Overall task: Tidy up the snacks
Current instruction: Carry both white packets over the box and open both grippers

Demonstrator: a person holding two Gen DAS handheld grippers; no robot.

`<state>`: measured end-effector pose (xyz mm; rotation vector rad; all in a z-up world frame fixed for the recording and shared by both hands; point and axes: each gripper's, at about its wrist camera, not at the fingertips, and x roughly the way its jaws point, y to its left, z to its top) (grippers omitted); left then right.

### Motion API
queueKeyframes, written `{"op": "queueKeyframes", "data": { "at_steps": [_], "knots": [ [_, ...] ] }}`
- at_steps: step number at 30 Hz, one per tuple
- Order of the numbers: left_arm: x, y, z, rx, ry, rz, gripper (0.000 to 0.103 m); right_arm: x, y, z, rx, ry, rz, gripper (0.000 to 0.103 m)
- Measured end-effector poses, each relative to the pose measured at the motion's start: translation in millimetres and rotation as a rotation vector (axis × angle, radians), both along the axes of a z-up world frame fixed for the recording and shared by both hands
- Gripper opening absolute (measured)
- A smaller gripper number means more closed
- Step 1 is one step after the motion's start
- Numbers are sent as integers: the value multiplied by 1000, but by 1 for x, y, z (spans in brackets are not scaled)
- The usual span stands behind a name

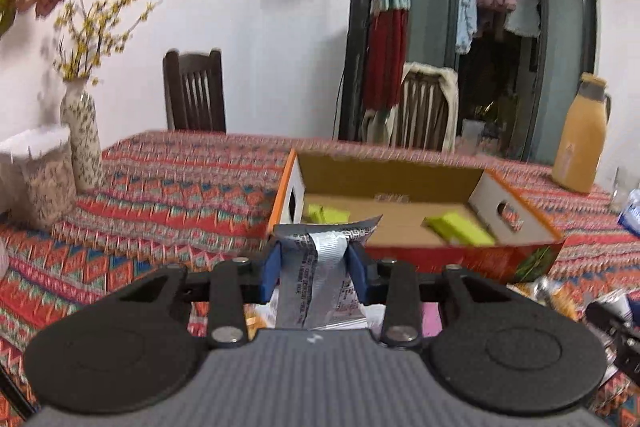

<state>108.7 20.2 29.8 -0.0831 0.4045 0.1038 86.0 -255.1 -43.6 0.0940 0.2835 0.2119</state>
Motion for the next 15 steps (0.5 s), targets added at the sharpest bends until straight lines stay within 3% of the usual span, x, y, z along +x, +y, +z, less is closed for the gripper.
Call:
{"op": "queueKeyframes", "data": {
  "at_steps": [7, 15],
  "knots": [
    [12, -12, 34, 20, -104, -36, 37, 6, 17, 51, -34, -124, 49, 44],
    [52, -24, 58, 5, -164, -49, 37, 75, 41, 91, -43, -171, 62, 44]
  ]
}}
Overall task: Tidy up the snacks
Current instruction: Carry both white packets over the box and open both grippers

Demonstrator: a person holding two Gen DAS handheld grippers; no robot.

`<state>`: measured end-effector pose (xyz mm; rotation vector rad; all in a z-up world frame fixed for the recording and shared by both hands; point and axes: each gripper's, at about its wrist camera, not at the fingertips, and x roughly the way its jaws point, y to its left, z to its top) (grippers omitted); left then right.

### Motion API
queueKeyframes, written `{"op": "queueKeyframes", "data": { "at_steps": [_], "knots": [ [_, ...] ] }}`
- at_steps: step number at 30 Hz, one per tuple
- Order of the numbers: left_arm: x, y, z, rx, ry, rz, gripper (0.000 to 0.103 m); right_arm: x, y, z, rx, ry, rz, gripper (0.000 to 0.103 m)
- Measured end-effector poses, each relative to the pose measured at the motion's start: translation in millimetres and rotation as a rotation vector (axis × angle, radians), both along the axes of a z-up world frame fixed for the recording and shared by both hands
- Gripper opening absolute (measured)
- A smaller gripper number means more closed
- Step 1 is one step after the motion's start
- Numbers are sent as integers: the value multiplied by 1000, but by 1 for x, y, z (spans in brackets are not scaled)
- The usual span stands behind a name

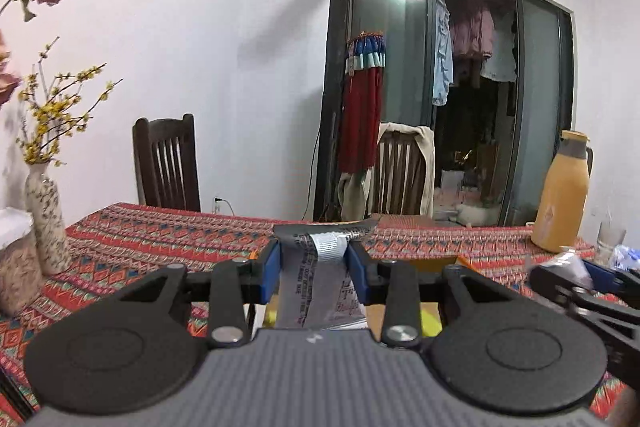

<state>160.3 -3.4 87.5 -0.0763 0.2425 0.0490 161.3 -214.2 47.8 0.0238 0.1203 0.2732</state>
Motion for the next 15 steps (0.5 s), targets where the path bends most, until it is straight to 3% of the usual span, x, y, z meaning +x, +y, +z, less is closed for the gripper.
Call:
{"op": "queueKeyframes", "data": {
  "at_steps": [7, 12, 15],
  "knots": [
    [50, 9, -14, -30, 19, 39, 37, 73, 16, -9, 25, 76, -21, 44],
    [77, 26, -34, -69, 96, 31, 37, 94, 19, -31, 12, 141, -9, 44],
    [81, 23, -41, -49, 113, 21, 37, 99, 24, -39, -6, 172, 4, 44]
  ]
}}
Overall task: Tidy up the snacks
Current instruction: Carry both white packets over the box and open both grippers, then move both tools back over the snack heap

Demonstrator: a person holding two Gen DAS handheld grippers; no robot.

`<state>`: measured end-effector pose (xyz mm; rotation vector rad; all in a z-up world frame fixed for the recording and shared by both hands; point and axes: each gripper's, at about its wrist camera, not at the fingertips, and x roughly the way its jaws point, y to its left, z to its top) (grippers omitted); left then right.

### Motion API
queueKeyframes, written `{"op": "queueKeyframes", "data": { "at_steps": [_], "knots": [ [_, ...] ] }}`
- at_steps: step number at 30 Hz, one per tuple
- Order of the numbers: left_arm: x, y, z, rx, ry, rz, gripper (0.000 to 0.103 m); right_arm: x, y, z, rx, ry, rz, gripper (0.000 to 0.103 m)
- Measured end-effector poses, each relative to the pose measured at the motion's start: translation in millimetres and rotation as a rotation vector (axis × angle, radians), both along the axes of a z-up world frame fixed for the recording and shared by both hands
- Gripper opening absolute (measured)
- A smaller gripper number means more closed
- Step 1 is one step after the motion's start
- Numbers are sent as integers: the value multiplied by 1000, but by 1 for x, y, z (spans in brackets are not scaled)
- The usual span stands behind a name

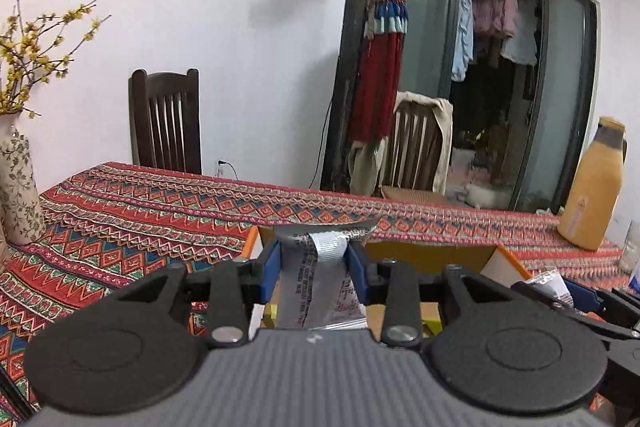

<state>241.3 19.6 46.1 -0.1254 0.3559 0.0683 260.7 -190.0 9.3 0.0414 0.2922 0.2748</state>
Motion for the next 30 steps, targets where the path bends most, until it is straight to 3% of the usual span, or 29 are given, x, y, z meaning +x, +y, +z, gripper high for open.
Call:
{"op": "queueKeyframes", "data": {
  "at_steps": [5, 8, 10, 11, 12, 13, 14, 30],
  "knots": [
    [-3, -6, -8, 6, 7, -9, 37, -2, 5, -7, -8, 24, -4, 47],
    [-8, -6, -8, 2, -14, -3, 40, -7, 3, -7, -2, 25, -13, 59],
    [-12, -7, -6, 4, -35, 2, 61, -8, 1, -6, 4, 28, -16, 64],
    [-14, -8, -6, 6, -47, 11, 71, -10, 0, -6, 9, 26, -17, 74],
    [-17, -8, -5, 9, -63, 27, 90, -10, -1, -6, 14, 25, -20, 82],
    [-20, -8, -4, 12, -77, 42, 103, -11, -2, -6, 18, 20, -25, 97],
    [-22, -8, -3, 11, -91, 54, 103, -12, -3, -6, 21, 15, -34, 103],
    [-30, -7, -2, -2, -108, 45, 103, -19, -12, -2, 43, -22, -104, 103]
  ]
}}
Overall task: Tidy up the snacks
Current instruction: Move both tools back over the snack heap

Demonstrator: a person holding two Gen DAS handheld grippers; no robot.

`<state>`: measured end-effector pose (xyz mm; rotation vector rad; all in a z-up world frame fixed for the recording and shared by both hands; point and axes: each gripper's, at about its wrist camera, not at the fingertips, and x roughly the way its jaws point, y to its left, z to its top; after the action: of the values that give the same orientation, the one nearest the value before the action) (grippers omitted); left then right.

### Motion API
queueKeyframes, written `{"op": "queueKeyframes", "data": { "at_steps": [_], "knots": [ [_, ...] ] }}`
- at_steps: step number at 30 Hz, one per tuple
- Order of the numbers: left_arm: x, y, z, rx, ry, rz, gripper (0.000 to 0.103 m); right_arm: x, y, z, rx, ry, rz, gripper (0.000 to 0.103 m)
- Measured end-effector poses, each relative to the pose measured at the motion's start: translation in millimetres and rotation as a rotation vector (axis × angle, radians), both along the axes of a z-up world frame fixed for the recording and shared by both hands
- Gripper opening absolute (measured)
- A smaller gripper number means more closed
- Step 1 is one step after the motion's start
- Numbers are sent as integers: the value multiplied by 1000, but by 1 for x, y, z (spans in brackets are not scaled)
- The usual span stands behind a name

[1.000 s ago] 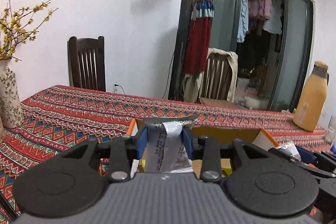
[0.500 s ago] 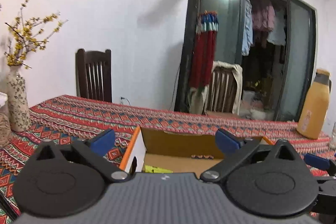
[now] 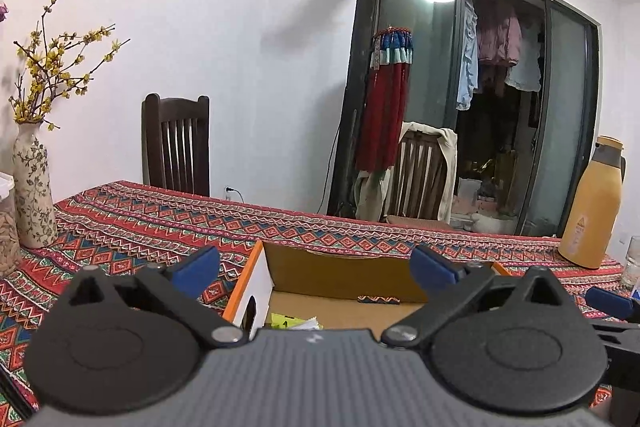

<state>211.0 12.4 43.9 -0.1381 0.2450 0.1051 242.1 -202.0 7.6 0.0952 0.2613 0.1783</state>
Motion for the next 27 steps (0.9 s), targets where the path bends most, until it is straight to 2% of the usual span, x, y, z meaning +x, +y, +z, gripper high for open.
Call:
{"op": "queueKeyframes", "data": {
  "at_steps": [6, 13, 19, 27],
  "knots": [
    [-9, 1, 19, -7, -8, -8, 103, -8, -6, 17, 3, -25, -10, 103],
    [-41, 1, 41, 14, -70, -36, 103, -44, -16, 46, 1, -99, 0, 103],
    [-71, 2, 33, 34, -67, -72, 103, -80, -21, 41, 0, -109, 23, 103],
    [-96, 8, 0, 77, 12, -63, 103, -121, -30, 12, -12, -32, 29, 103]
  ]
}}
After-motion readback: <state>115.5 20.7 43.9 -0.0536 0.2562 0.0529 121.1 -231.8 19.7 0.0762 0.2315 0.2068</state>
